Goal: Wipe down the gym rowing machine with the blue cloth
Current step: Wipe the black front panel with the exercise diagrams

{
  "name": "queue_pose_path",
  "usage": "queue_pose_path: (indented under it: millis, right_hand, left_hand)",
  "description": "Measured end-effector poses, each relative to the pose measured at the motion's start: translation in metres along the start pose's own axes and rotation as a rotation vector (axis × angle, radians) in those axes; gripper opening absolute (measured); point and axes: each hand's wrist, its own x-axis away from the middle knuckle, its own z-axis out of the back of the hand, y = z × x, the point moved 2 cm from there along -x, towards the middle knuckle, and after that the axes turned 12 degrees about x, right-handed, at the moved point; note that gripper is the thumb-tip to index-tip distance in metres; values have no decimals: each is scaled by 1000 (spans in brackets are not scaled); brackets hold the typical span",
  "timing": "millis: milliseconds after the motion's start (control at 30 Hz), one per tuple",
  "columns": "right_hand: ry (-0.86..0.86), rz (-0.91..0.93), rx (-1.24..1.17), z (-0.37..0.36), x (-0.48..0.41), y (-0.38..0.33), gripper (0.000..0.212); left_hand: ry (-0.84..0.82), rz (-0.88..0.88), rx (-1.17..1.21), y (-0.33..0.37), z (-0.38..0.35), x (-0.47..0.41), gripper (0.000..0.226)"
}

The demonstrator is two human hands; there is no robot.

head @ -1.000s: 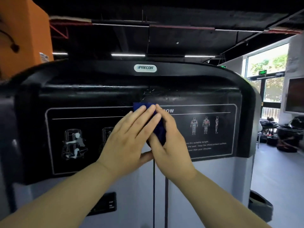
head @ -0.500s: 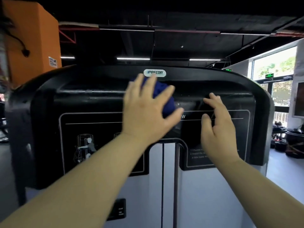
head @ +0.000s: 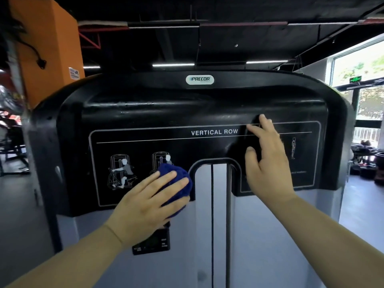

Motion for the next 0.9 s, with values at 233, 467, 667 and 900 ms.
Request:
queue_pose_path:
  millis: [233,467,667,900]
  right_hand:
    - [-27,10,86,8,4,16,48]
    - [-22,309,146,-26,26,-12,51]
    - [-24,493,143,-55,32,-37,52]
    - [-31,521,189,-60,15,-38,51]
  left_hand:
    - [430,466,111,-40,36,-94,38]
    - [78,145,37,39,-26,-14,46]
    - [250,354,1,-18,15,-26,47]
    - [351,558,67,-1,6,-17,53]
